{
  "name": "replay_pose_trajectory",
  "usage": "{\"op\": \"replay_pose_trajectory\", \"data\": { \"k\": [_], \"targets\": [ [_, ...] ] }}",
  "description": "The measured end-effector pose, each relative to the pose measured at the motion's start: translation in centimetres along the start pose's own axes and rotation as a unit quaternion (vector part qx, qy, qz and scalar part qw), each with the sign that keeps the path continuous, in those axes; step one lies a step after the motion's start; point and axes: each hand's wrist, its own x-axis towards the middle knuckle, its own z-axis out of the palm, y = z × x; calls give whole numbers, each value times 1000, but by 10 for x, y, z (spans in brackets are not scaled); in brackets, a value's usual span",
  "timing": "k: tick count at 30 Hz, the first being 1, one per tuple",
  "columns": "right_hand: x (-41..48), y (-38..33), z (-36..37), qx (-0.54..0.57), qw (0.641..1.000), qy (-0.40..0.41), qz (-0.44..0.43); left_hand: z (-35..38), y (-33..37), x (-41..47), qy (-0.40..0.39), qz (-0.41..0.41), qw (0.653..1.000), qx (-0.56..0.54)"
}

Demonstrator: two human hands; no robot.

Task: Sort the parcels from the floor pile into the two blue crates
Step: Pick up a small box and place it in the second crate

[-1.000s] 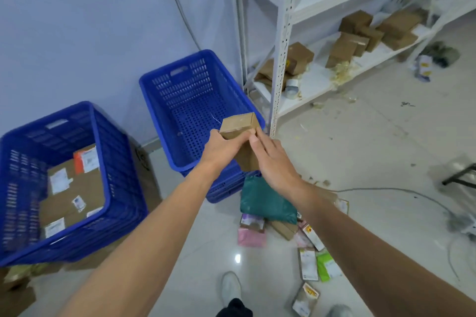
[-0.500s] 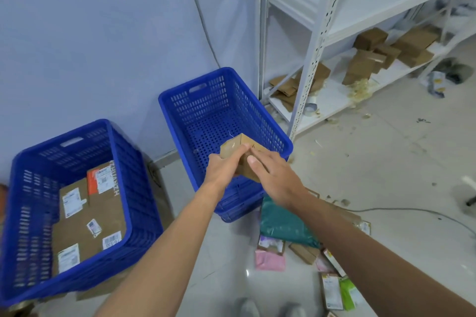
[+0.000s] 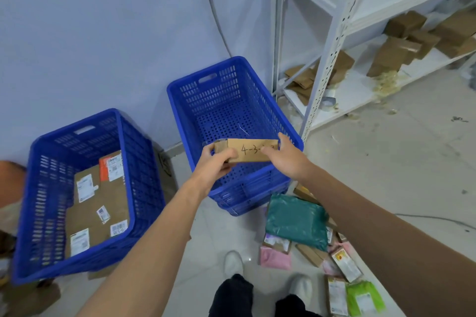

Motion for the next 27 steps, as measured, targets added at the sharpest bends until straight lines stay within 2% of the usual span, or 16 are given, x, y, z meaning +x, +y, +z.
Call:
{"op": "replay_pose_trajectory", "data": {
  "k": [4,8,16,27],
  "targets": [
    [27,-10,1,45,998,-4,33,-12,8,27,-42,-23,999,-3],
    [67,-19,11,66,997,8,43,-24,14,66,-46,-50,997,24],
    [152,-37,33,113,991,44,57,-63,25,154,-88,-46,971,219],
    [235,-19,64,87,991,54,84,-84,9,248,-123,-67,943,301]
  ]
}}
